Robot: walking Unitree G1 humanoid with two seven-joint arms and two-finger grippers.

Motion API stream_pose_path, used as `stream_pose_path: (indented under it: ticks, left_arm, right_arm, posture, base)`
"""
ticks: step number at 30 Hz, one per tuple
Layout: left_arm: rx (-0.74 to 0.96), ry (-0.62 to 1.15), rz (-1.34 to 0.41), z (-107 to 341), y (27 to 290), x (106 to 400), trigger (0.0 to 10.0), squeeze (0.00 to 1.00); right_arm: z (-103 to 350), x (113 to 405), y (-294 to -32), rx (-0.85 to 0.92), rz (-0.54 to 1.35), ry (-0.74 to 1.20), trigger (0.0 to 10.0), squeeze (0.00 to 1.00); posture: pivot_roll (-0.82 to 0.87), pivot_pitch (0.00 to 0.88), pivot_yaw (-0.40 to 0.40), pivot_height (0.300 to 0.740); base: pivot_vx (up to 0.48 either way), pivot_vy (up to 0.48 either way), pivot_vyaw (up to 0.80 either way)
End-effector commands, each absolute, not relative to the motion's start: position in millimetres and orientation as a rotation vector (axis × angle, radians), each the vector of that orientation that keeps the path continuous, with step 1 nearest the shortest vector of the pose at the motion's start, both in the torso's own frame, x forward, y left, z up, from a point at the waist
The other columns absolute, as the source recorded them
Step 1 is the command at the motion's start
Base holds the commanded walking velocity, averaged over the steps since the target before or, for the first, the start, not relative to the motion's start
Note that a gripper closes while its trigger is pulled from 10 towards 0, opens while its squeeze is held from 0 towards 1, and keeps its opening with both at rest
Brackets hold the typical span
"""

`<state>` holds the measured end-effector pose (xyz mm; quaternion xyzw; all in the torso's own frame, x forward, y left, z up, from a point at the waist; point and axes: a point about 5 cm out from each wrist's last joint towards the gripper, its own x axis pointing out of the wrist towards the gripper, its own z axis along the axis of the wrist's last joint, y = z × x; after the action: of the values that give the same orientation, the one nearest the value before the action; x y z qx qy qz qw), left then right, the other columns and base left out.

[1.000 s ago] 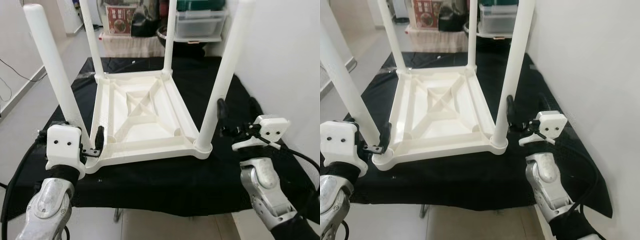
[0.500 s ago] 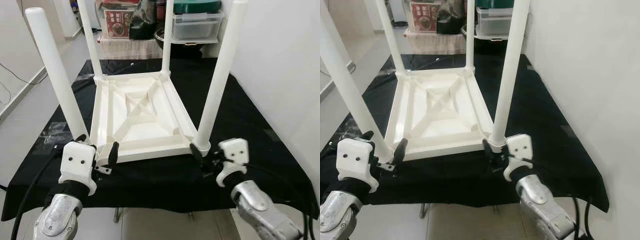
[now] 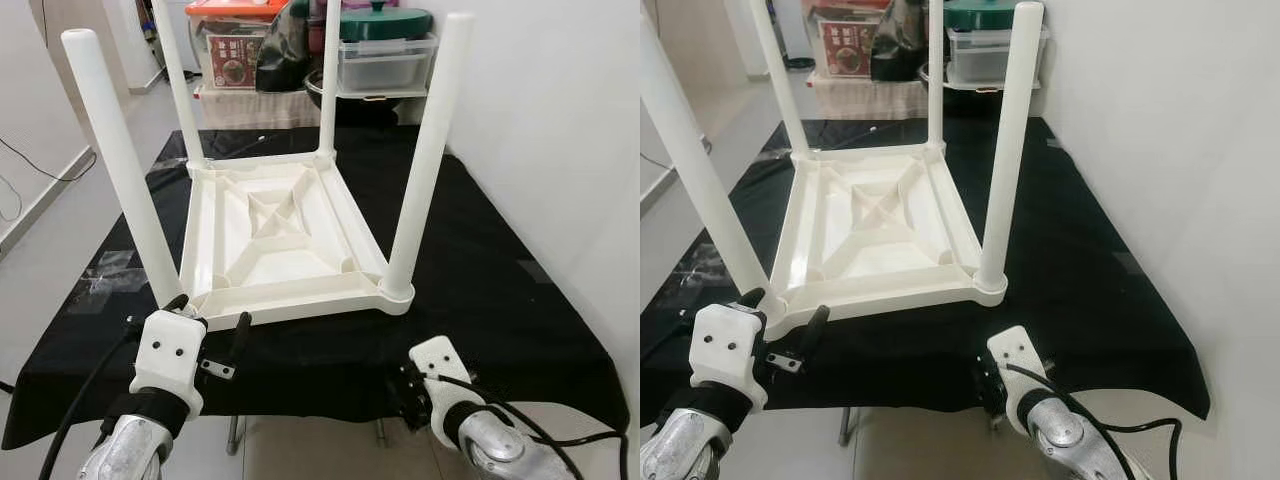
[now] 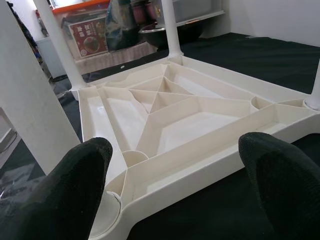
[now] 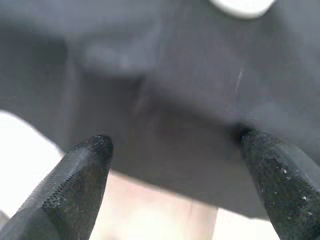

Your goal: Building children table

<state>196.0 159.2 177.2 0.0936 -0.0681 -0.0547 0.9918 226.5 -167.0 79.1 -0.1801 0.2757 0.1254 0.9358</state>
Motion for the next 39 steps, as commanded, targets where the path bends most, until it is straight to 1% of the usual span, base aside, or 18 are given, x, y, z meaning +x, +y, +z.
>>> stream_pose_path:
  ticks: [1, 39]
  left_arm:
    - [0.217, -0.171, -0.09, 185.7, 163.9, 202.4, 10.0, 0.0]
    - [0.217, -0.171, -0.09, 185.7, 163.9, 202.4, 10.0, 0.0]
  right_arm:
    - [132.4, 252.3, -156.8, -0.171, 0.287, 0.037, 10.0, 0.64]
    - [132.4, 252.3, -156.8, -0.171, 0.287, 0.037, 10.0, 0.64]
  posture:
    - [0.02, 0.248, -0.037, 0.74]
    - [0.02, 0.248, -0.037, 0.74]
  base:
    - [0.0, 0.0, 0.0]
    - [0.0, 0.0, 0.0]
